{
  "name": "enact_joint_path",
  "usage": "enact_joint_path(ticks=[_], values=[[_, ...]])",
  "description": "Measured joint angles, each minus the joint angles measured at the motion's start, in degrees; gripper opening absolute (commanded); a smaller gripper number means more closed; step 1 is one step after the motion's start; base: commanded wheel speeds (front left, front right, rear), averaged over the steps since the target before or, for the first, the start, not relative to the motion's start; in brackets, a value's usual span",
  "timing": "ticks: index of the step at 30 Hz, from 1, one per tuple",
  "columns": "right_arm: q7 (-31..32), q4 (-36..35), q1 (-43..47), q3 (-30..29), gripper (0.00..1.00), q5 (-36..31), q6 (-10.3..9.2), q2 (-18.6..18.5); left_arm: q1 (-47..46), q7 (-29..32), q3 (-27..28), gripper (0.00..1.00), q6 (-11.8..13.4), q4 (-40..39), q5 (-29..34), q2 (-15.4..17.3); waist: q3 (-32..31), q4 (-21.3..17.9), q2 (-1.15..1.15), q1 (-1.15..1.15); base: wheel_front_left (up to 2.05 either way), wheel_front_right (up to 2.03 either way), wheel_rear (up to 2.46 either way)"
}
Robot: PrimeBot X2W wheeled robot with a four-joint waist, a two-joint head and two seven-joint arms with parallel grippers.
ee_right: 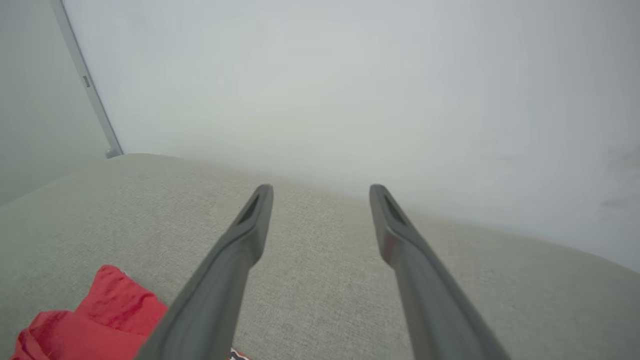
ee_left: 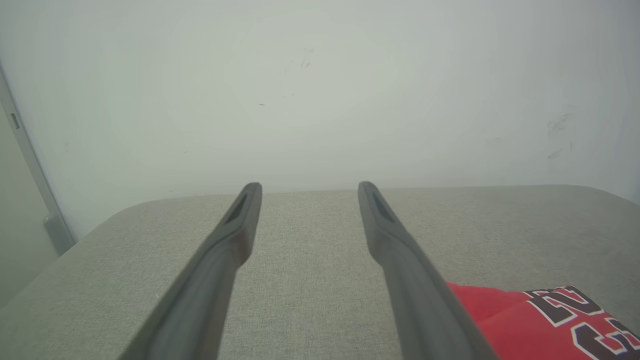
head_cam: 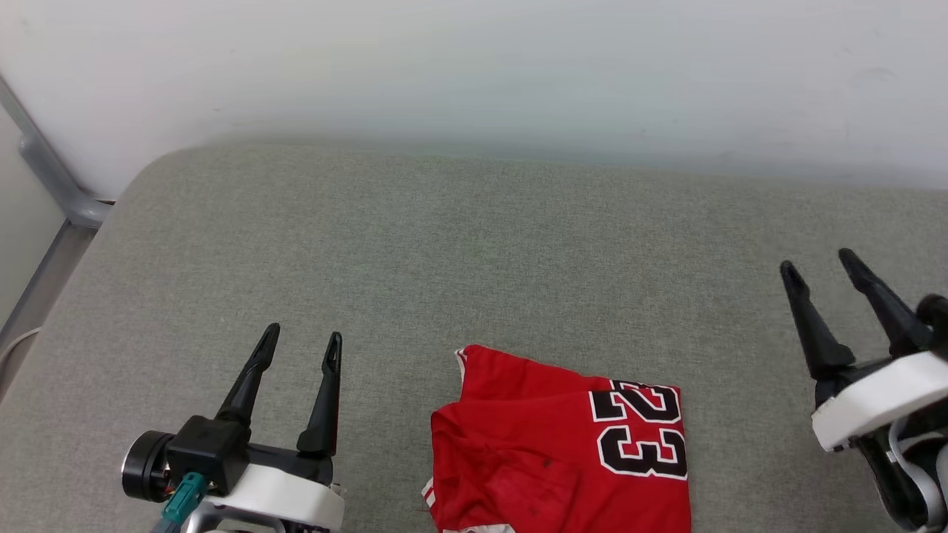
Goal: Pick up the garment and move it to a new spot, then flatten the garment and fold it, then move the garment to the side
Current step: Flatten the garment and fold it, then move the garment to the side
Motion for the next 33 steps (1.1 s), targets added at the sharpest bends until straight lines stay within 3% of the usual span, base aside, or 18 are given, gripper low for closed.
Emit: enact_joint_path(ticks=[5, 12, 22, 26, 33], values=[[-4.3, -2.9, 6.1, -5.39, 1.0, -1.68, 0.0, 5.34, 0.21, 0.0, -0.11, 1.0, 0.0, -0.86, 0.09, -0.47, 0.42, -0.7, 0.0, 0.0, 0.0, 0.0, 0.0], [-7.32, -3.24, 10.06, -6.58, 1.0, -3.98, -0.01, 10.12, 1.23, 0.0, -0.14, 1.0, 0.0, -1.46, 0.85, -0.9, 0.44, -1.52, 0.0, 0.0, 0.0, 0.0, 0.0], [-6.32, -2.18, 10.73, -5.63, 1.0, -3.92, -0.01, 11.87, 1.15, 0.0, -0.53, 1.0, 0.0, -2.48, 2.19, -0.66, 0.63, -1.41, 0.0, 0.0, 0.0, 0.0, 0.0], [-0.78, -2.45, 11.05, -4.13, 1.0, -3.54, 0.0, 11.04, 1.05, 0.0, -0.56, 1.0, 0.0, -2.53, 2.27, -0.67, 1.23, -1.2, 0.0, 0.0, 0.0, 0.0, 0.0], [24.13, -6.56, 11.72, -3.6, 1.0, 1.09, 0.02, 9.68, -0.02, 0.0, -0.52, 1.0, 0.0, -2.32, 2.14, -0.66, 3.26, -0.69, 0.0, 0.0, 0.0, 0.0, 0.0]])
